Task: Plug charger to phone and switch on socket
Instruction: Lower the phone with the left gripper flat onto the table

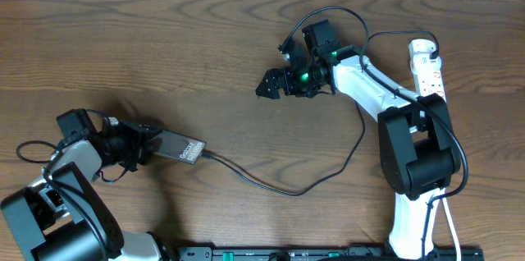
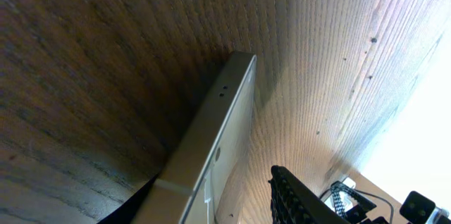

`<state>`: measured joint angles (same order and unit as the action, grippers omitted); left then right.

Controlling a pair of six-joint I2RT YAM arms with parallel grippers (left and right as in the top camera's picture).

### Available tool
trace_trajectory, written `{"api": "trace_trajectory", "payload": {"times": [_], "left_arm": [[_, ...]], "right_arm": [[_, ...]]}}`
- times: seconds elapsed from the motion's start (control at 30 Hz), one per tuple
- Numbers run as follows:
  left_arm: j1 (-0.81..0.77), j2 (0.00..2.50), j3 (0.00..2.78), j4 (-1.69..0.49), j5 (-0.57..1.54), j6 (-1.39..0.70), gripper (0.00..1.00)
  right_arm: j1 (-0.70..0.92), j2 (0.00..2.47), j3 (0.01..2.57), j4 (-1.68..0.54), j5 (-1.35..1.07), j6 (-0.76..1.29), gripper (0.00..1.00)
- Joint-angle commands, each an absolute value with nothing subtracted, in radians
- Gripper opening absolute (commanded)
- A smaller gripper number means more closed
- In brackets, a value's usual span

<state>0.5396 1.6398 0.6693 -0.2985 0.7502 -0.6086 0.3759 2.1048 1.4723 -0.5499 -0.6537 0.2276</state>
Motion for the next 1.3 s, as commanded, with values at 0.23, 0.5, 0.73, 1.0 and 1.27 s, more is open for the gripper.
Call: {"api": "trace_trajectory", "payload": {"times": [0.23, 0.5, 0.73, 1.0, 1.27], "left_arm": [[0.543, 1.686, 0.627, -0.366, 0.451, -0.602, 0.43], [0.543, 1.686, 0.627, -0.381, 0.447, -0.598, 0.43], [0.543, 1.686, 0.627, -0.424, 0.379, -0.594, 0.43], [0.543, 1.686, 0.627, -0.437, 0.379, -0.594, 0.43], [0.543, 1.686, 0.627, -0.463, 0.346, -0.579, 0.44]], "right_arm": [[0.374, 2.112, 1.485, -0.554, -0.653, 0.231, 0.99], [0.374, 2.111, 1.485, -0.554, -0.653, 0.231, 0.99], [0.375, 2.111, 1.485, -0.554, -0.653, 0.231, 0.99], [0.374, 2.111, 1.485, -0.555, -0.653, 0.231, 0.99], [0.374, 2.111, 1.485, -0.558, -0.653, 0.223, 0.99]]}}
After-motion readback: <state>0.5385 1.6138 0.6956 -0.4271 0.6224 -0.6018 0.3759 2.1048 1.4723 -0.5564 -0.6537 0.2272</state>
